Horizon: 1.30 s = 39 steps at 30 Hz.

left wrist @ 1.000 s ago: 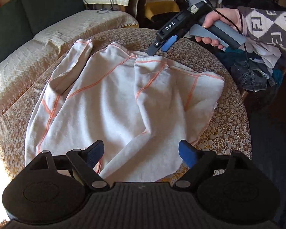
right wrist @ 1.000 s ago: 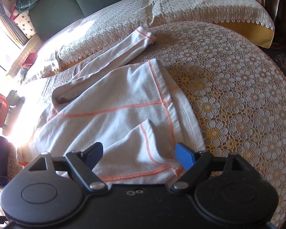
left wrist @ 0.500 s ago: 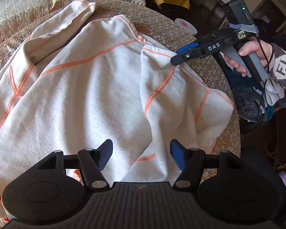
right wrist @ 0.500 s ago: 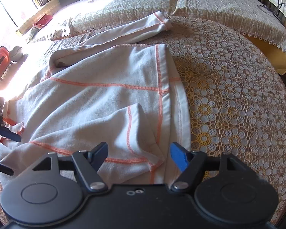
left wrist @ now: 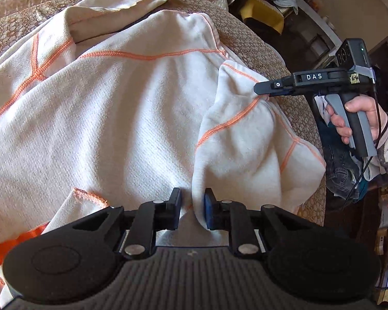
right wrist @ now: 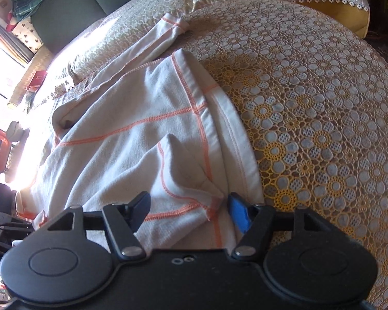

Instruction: Fold clothes

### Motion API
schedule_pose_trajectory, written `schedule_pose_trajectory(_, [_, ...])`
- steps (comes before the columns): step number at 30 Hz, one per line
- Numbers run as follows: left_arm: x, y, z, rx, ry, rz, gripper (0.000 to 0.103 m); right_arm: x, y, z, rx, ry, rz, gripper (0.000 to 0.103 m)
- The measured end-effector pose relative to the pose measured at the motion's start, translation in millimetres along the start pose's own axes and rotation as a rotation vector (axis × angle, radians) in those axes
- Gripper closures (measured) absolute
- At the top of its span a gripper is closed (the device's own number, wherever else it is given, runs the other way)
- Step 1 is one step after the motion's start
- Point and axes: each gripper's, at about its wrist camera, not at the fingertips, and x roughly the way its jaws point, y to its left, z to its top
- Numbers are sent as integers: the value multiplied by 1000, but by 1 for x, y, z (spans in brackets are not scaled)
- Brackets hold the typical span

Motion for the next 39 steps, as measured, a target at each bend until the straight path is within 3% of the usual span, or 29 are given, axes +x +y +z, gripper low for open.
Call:
schedule_pose_trajectory(6, [-10,0,4,5,-19,-16,86,-23,6,-7,-11,-84,-23,0])
schedule_pose_trajectory(11, [-4,-7,15,41,-21,19,86,-56,4,-4,-26,-144,-29,0])
schedule_pose_trajectory(13, [4,-12,20,62,-22,40,86,-62,3,-4,-40,-162,-81,0])
schedule_pose_trajectory(18, [17,-24,22,129,-38,123,85,-50,-15,-11,-31,-154,-194,0])
schedule_pose_trajectory(23, [-13,-19,13,128,-91,185,84,-34,-18,-23,-69,-132,-243,0])
schedule_pose_trajectory(26, [-44,-10,-7,129,-97,173,65,-46,-12,-35,-110,-115,-209,0])
schedule_pose_trajectory(28, [-69,-5,-30,140,-135,192,27,-59,-10,-46,-149,-118,-172,0])
schedule_pose_trajectory(34, [-129,13,-100,60,-198,220,25,-84,-17,-80,-199,-41,-27,0])
schedule_pose_trajectory(39, [-141,2,-151,167,-167,306,25,-92,-18,-106,-250,4,6,0])
